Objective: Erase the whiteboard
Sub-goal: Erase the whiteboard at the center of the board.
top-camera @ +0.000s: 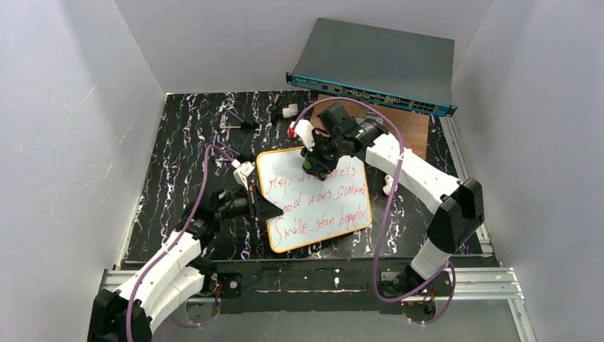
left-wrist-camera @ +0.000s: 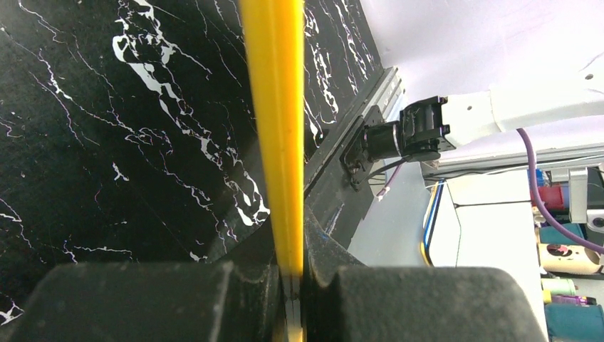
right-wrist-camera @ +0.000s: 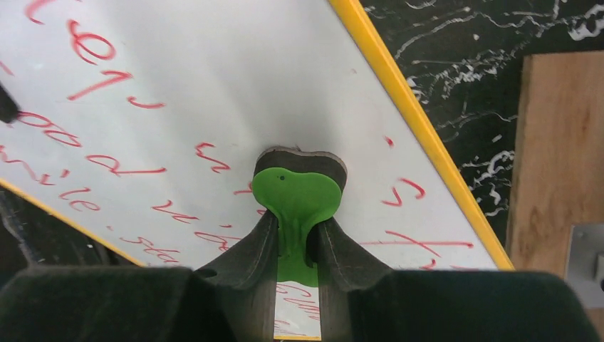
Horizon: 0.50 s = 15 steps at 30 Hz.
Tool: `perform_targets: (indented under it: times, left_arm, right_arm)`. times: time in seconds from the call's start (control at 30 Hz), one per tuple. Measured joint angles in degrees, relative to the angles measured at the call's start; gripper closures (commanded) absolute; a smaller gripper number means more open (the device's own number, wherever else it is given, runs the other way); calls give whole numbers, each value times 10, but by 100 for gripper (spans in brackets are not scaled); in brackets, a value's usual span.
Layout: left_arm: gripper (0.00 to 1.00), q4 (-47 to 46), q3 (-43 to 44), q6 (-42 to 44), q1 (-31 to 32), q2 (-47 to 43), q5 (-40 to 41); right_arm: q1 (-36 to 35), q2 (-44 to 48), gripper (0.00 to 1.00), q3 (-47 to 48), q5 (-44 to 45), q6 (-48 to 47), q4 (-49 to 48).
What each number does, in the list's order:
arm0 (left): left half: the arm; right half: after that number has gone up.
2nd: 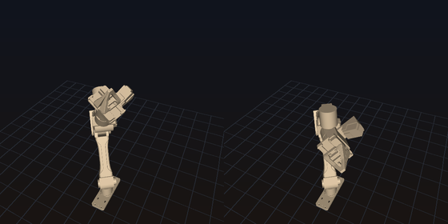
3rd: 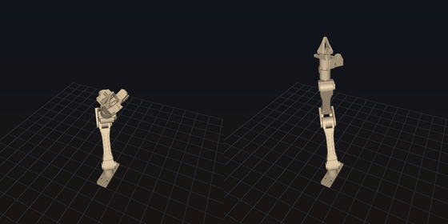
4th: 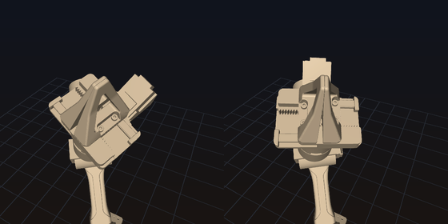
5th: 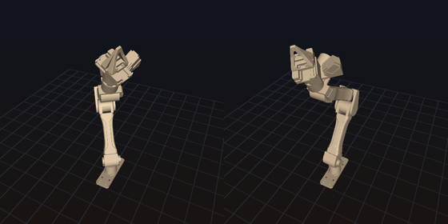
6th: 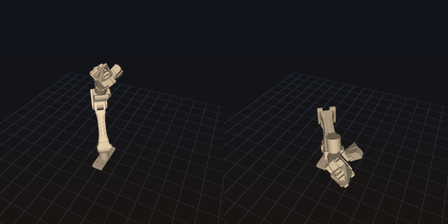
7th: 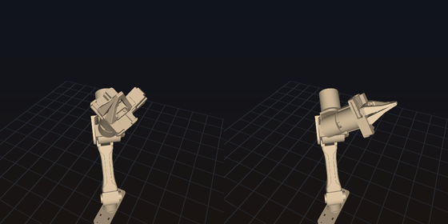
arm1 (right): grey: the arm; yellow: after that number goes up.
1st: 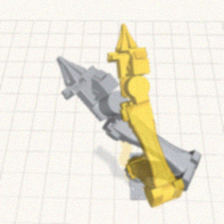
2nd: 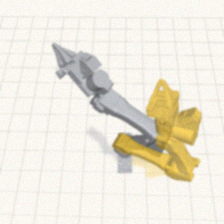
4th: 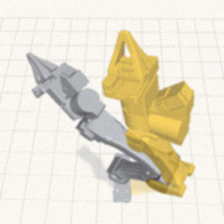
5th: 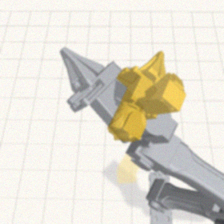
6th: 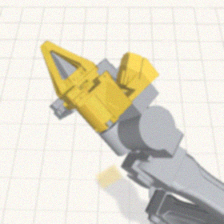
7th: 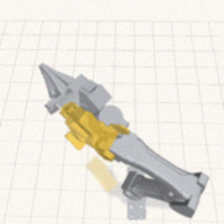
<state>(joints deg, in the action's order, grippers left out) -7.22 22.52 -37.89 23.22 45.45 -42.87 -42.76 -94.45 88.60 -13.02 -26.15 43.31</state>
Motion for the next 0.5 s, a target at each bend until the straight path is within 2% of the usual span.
perform_targets:
  times: [0.17,0.3,0.5]
  left_arm:
    - [100,-3,0,6,2,0,0]
    - [100,-4,0,6,3,1,0]
    - [100,-3,0,-2,3,2,5]
  right_arm:
    - [-6,-28,99,59,-19,27,31]
    - [-10,-47,99,100,18,61,22]
    - [-15,-54,99,101,79,73,7]
